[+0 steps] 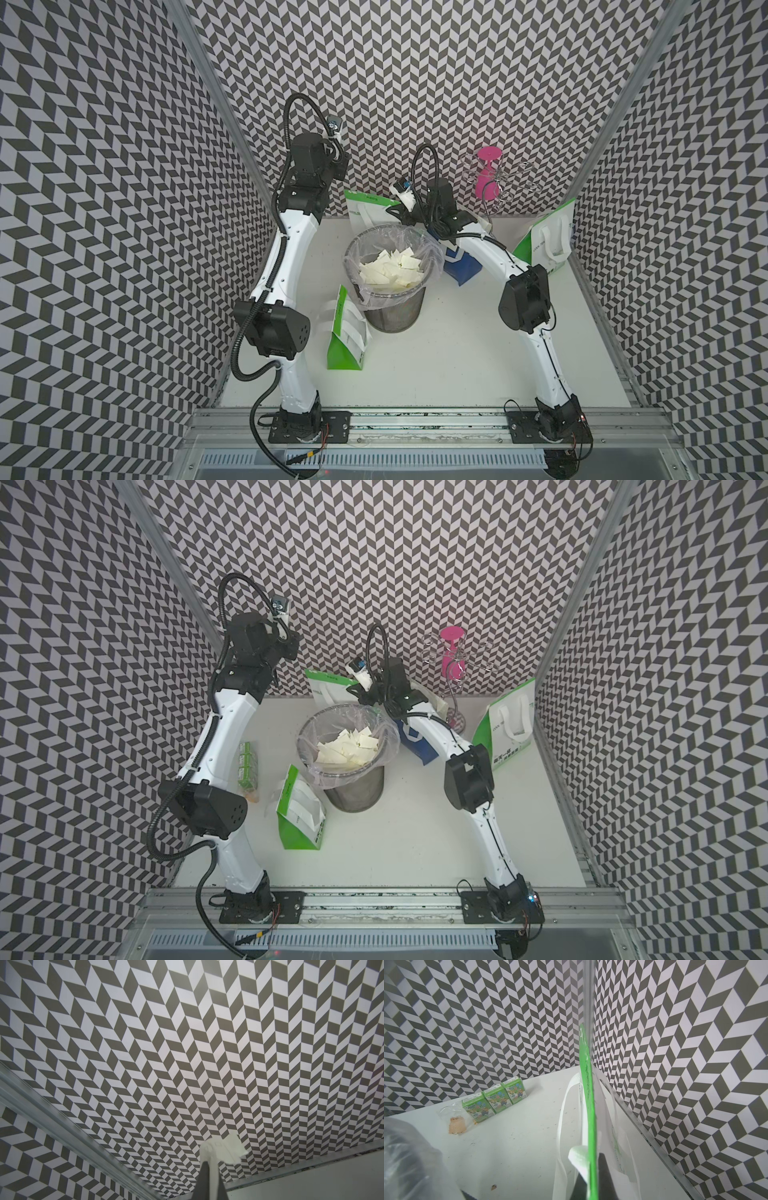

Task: Shred takeout receipts and throw away
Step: Place the takeout bag at the center of the board, then shred the takeout receipt.

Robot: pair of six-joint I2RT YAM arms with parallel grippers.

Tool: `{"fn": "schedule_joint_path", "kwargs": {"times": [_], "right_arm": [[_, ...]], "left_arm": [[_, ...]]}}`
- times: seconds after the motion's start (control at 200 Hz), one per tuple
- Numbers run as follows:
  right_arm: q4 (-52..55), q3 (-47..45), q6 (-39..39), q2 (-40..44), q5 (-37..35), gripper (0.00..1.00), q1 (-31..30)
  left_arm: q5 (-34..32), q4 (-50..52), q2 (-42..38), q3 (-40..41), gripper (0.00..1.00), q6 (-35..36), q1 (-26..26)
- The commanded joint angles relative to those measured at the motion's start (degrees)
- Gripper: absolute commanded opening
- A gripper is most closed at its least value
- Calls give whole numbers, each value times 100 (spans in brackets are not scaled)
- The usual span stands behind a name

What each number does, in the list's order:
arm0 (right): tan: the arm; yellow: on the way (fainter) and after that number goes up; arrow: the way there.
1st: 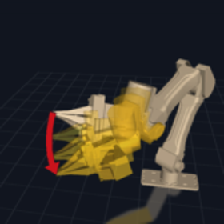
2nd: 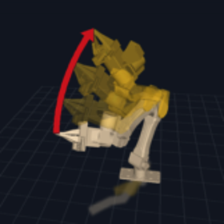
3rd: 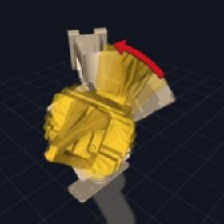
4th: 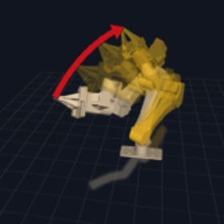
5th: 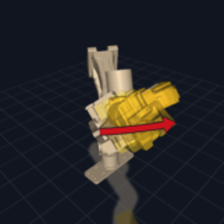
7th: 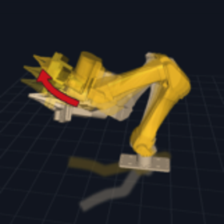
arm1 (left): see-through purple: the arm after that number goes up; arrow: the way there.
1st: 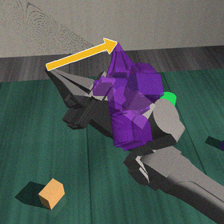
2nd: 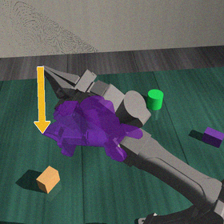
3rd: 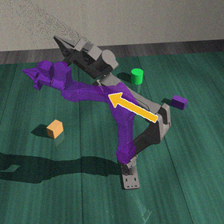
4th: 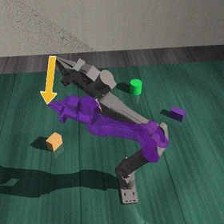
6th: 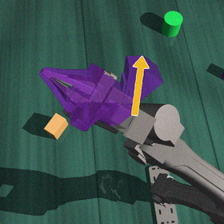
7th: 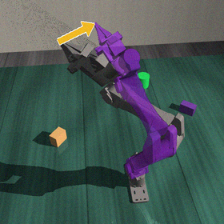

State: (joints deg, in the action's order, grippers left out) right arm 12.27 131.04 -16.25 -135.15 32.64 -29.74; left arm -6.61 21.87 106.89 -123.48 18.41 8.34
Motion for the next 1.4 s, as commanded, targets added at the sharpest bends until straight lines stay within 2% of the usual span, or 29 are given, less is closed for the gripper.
{"fn": "schedule_joint_path", "kwargs": {"times": [0.0,0.21,0.411,0.491,0.591,0.716,0.966,1.147,1.252,1.392], "right_arm": [[-653,110,56,-131,322,0,-32],[-696,291,45,-363,506,0,-23],[-682,508,51,-573,565,0,-23],[-655,554,47,-591,598,7,-15],[-640,554,33,-542,630,23,-6],[-638,547,41,-395,683,37,33],[-552,548,-6,-19,750,50,147],[-515,508,65,396,904,58,334],[-568,317,105,721,1152,60,426],[-403,128,82,1139,1441,60,522]], "left_arm": [[64,238,-332,153,0,-140,-113],[735,634,-554,325,0,-377,-296],[1052,895,-581,330,0,-374,-359],[1268,946,-582,325,0,-409,-377],[1623,977,-567,317,0,-457,-392],[2017,1033,-573,316,0,-455,-394],[2674,1200,-590,343,0,-374,-411],[3417,1241,-669,409,0,-279,-412],[3764,1304,-702,419,0,-186,-404],[4609,1407,-773,430,0,-43,-373]]}}
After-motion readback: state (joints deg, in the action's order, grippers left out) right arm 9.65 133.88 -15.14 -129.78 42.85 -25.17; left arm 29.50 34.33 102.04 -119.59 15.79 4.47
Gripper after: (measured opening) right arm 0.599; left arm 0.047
